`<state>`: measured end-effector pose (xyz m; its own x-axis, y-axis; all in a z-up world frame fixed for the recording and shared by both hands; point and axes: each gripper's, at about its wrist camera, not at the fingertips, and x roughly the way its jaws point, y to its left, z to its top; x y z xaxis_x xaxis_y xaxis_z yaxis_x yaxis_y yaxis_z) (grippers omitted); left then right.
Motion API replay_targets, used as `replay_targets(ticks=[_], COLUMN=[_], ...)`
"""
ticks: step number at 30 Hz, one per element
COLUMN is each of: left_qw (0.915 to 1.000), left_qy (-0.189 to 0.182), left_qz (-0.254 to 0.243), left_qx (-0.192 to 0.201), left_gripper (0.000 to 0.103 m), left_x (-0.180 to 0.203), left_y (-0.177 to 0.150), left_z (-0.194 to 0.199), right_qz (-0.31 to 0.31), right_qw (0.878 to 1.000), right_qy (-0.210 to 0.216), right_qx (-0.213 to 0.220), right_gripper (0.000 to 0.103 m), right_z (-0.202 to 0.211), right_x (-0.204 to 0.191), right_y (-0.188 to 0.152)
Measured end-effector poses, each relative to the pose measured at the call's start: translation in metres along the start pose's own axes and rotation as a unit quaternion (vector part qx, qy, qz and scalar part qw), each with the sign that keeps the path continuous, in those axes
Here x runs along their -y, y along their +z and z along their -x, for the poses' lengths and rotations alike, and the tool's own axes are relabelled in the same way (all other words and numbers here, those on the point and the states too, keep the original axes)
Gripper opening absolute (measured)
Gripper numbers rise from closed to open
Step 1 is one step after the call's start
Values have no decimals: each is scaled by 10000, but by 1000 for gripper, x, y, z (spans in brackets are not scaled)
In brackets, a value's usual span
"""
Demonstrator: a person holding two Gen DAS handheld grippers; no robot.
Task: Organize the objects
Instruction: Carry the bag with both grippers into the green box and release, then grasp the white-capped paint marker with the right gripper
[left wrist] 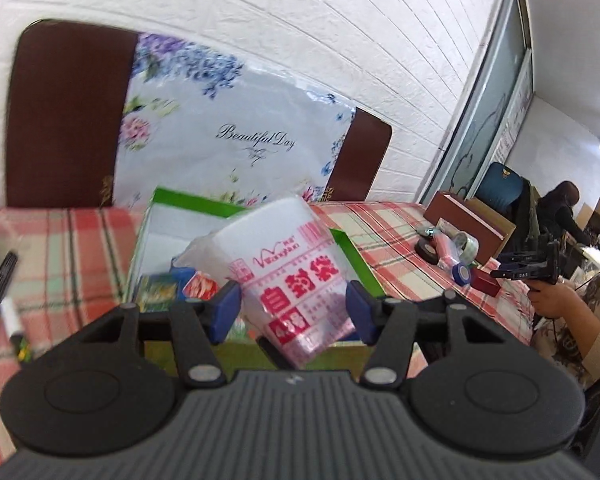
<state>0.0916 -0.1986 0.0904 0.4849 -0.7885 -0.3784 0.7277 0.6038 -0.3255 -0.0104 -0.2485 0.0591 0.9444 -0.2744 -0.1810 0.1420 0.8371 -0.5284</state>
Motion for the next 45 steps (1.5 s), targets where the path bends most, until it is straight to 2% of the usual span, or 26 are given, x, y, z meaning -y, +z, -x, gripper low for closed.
replay_targets(ticks=[2,3,5,7,11,15,18,23,27,33,35,37,41,45], left_qw=[9996,9986,9940,9911,9856,9819,9763,9613,9417,9196,9155,9174,9166,9182], left_qy=[208,450,1051,1253,1679,1884,2160,2734,3296,3890,4001,3965,3990,3951], left_qz=[-155,-250,-41,249,74,147,35,58,381,371,280,278,201,254], left_qx=[-79,-124,-284,-372,-207,-161,-130,-346,-562,-400,-307,-197,-153,-101], left_gripper=[60,61,60,59,60,61,61,61,61,62,67,72,74,74], left_x=[5,6,-4,-18,-27,-35,-42,-69,-104,-135,-143,-150,-152,-153], left_y=[5,6,7,4,-9,-23,-36,-67,-88,-97,-100,-102,-102,-103], left_z=[-18,-27,-42,-40,-17,9,27,58,79,109,112,114,110,112], right_qz=[-125,-189,-196,-475,-591,-735,-965,-815,-597,-352,-338,-369,-502,-857], right_qw=[9996,9986,9966,9953,9959,9958,9940,9925,9890,9833,9815,9794,9733,9648], right_qy=[-158,-202,-216,-233,-88,-27,226,782,1241,1698,1792,1870,1964,2133], right_qx=[-204,-444,-773,-811,-682,-539,-467,-458,-532,-552,-586,-662,-1073,-1278], right_gripper=[55,60,64,73,75,73,74,74,73,73,73,73,73,73], right_z=[-28,-48,-79,-85,-68,-41,-19,9,11,14,11,0,-39,-72], right_x=[11,16,20,29,27,15,11,-22,-57,-93,-101,-109,-124,-127], right_y=[-3,-6,-14,-13,-14,-18,-16,-3,3,15,20,25,31,40])
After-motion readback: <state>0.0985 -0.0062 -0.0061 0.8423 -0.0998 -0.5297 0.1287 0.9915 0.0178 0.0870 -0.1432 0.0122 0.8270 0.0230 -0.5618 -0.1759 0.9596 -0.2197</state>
